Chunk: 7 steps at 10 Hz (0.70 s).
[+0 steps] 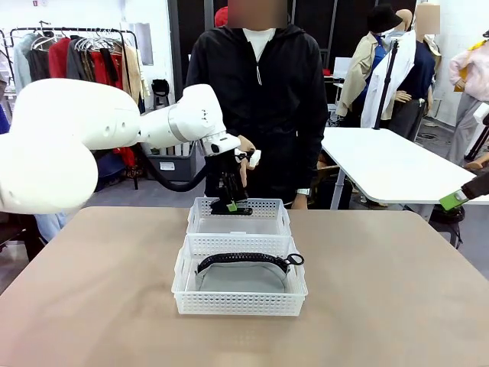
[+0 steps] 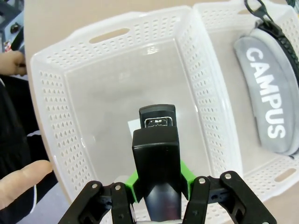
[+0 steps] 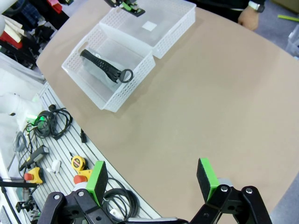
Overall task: Distribute items into two baskets.
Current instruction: Place the picked Stapler into the Organizing basket as instructed by the person.
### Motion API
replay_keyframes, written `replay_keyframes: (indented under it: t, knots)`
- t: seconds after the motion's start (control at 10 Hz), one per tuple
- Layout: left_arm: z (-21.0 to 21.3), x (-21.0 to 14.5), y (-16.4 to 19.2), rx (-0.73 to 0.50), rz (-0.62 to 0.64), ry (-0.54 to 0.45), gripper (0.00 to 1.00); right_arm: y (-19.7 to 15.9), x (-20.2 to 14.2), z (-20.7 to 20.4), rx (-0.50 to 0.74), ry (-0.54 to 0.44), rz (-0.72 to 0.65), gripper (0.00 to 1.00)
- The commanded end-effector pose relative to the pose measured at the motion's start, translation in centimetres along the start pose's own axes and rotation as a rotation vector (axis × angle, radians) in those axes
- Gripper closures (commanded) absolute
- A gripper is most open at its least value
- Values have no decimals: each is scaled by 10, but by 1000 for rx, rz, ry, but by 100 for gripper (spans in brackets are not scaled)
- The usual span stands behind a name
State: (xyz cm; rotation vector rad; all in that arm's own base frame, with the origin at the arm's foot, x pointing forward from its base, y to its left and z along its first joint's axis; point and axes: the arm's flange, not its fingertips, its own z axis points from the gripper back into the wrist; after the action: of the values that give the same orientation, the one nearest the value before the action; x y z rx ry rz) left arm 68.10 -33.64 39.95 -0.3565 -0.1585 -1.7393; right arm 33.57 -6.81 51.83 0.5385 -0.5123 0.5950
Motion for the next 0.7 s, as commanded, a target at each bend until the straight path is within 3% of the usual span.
replay_keyframes:
  t: [0.0, 0.6]
  knots:
    - [6, 4, 30, -21, 58, -3, 97, 0, 0, 1, 4, -3, 12, 0]
    - [-37, -4, 35, -40, 68, 71, 97, 0, 0, 1, 4, -3, 12, 0]
